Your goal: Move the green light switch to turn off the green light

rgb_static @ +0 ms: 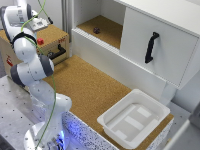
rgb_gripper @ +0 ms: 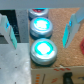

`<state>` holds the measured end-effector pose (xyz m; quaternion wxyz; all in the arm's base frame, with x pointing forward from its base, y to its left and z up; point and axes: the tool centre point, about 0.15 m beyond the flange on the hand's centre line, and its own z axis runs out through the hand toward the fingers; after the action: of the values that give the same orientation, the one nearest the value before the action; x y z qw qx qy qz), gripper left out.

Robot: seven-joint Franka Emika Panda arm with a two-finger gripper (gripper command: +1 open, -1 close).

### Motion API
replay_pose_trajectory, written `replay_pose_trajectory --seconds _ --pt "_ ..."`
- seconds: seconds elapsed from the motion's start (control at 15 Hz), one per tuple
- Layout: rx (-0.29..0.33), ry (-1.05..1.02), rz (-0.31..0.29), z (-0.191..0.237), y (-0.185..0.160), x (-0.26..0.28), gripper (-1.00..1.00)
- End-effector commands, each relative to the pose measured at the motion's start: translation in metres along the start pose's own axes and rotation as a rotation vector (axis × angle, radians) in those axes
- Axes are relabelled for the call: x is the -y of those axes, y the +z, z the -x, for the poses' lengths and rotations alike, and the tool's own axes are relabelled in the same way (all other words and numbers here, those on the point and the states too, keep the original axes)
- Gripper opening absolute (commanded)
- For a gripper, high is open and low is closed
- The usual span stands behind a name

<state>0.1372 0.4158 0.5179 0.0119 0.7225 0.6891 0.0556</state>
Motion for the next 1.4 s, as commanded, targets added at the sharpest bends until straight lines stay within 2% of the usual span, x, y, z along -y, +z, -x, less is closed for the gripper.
replay_pose_trajectory --seconds 0.0,0.07,0.27,0.67,0.73,0.87,1.07,1.33 --pt "-0.004 -0.011 -0.085 -0.009 0.008 0.004 -1.00" --pt "0.012 0.004 -0.073 -0.012 0.011 0.003 -1.00" --pt "0.016 0.086 -0.094 -0.027 0.022 -0.002 -1.00" --pt "0.007 0.196 -0.040 -0.059 0.042 -0.013 -1.00" --pt "0.006 0.207 -0.049 -0.061 0.044 -0.014 -1.00" --pt "0.027 0.230 -0.040 -0.062 0.052 -0.013 -1.00" --pt "0.070 0.267 -0.056 -0.057 0.070 -0.015 -1.00" --pt "0.090 0.290 -0.057 -0.041 0.070 -0.018 -1.00"
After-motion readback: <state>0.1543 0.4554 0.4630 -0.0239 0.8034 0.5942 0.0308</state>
